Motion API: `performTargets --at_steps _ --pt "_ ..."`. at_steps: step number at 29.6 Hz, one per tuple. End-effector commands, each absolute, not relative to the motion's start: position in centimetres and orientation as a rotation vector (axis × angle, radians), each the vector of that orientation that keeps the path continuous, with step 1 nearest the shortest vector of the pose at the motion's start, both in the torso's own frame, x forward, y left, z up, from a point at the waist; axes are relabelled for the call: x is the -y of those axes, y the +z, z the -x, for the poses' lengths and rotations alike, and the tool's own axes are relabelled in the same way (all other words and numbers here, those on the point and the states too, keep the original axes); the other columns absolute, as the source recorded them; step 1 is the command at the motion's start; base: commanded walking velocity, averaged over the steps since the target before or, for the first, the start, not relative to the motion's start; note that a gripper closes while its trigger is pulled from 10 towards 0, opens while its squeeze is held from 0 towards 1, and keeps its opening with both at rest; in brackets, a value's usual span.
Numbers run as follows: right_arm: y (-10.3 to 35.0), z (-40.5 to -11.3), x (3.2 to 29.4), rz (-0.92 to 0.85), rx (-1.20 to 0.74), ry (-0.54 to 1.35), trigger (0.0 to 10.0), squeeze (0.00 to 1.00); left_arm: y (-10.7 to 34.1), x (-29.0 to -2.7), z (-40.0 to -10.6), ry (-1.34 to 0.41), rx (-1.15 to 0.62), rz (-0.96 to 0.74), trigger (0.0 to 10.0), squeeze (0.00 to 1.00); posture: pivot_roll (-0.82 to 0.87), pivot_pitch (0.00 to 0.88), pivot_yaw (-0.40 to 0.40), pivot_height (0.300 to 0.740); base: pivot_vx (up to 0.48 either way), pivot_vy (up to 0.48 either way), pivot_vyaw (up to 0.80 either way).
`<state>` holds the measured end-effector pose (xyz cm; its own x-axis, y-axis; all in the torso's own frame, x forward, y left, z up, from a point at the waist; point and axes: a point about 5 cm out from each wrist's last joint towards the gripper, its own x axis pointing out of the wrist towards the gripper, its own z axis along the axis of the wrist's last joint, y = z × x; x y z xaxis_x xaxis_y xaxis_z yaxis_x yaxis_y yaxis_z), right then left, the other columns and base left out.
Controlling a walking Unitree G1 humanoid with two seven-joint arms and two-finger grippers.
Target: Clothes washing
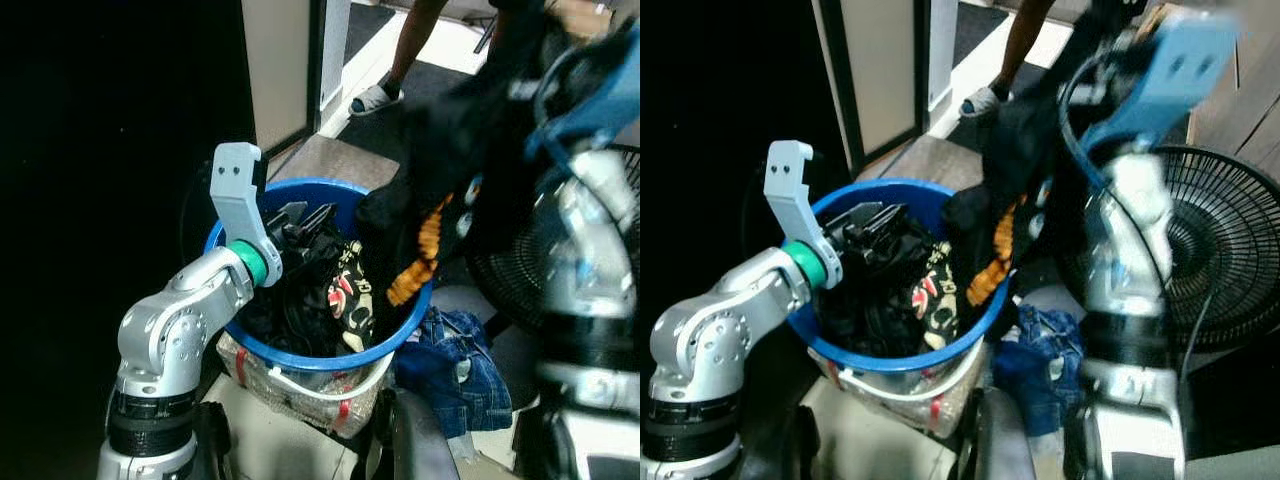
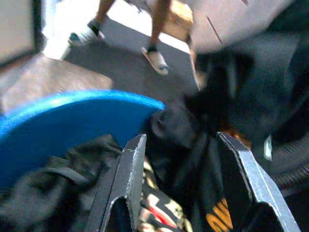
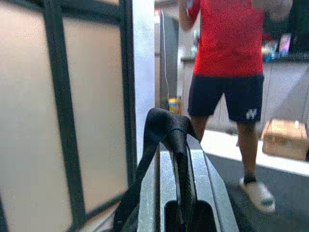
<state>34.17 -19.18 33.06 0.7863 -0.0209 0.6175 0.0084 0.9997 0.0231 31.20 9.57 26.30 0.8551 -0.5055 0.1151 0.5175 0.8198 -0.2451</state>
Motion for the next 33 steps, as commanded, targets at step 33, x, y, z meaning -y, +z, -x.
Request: performTargets --at_steps 33 --pt "31.8 -33.1 19.3 -0.003 0.651 -0.084 10.0 0.00 26.1 -10.1 -31.8 -0.451 0.134 0.177 10.0 0.00 0.03 0.161 0.024 0.651 0.000 0.000 0.00"
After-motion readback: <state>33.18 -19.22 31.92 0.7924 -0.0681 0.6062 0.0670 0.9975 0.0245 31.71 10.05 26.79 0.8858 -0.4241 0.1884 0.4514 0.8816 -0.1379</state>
